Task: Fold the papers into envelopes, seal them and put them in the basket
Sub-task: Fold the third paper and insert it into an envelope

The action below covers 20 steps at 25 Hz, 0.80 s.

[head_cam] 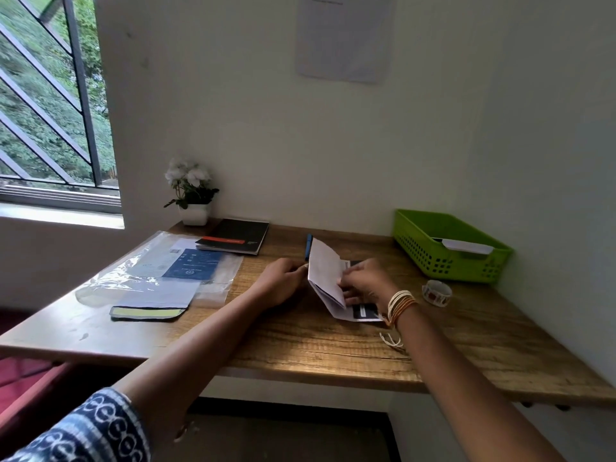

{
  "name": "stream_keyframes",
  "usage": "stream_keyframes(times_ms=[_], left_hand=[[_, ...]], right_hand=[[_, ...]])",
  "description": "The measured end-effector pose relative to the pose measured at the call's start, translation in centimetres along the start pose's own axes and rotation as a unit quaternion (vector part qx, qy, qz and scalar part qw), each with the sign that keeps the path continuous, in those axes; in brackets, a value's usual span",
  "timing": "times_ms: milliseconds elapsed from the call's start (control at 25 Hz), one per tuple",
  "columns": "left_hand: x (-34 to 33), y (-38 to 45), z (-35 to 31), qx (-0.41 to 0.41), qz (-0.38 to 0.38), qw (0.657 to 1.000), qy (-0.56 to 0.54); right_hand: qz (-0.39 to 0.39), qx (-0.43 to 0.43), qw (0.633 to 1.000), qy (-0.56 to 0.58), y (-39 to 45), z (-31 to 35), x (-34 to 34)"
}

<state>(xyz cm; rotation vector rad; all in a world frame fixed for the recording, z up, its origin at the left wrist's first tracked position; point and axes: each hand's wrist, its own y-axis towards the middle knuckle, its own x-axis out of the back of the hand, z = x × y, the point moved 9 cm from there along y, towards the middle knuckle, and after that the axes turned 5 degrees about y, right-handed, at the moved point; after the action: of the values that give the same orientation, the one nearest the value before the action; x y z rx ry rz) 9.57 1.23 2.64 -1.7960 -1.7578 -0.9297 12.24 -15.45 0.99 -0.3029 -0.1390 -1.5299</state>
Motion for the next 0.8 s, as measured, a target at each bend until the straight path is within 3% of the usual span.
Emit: stream_keyframes(times_ms=[240,400,480,600,680,800], left_hand=[[-0.3,-0.5,-1.4,-0.080,0.011,0.996,-0.040],[-1.6,-1.2,-2.9,-0.138,0.064,0.987,0.055],[-2.2,-1.4,-3.1,-0.143,0.080,0.977,0.136],[-2.7,-1.5,-3.2,-0.150,0.081,0.957,0.234],[-3.2,-1.4,-3.1,-0.159,0.086,0.946,0.268],[-3.3,-1.1,-2.8,-0.157,0.086,0.947,0.268]], right_hand=[[0.005,0.068,0.992,-0.103,-0.1,1.4,-0.6],[0.043,-0.020,0.994,0.094,0.4,0.2,-1.0],[0.026,-0.033,0.993,0.109,0.7,-0.2,-0.6],[-0.059,0.045,0.994,-0.076,1.1,0.7,1.4],[-0.104,0.086,0.965,-0.227,0.8,1.4,2.0],[-0.114,0.092,0.933,-0.330,0.9,1.3,2.1]])
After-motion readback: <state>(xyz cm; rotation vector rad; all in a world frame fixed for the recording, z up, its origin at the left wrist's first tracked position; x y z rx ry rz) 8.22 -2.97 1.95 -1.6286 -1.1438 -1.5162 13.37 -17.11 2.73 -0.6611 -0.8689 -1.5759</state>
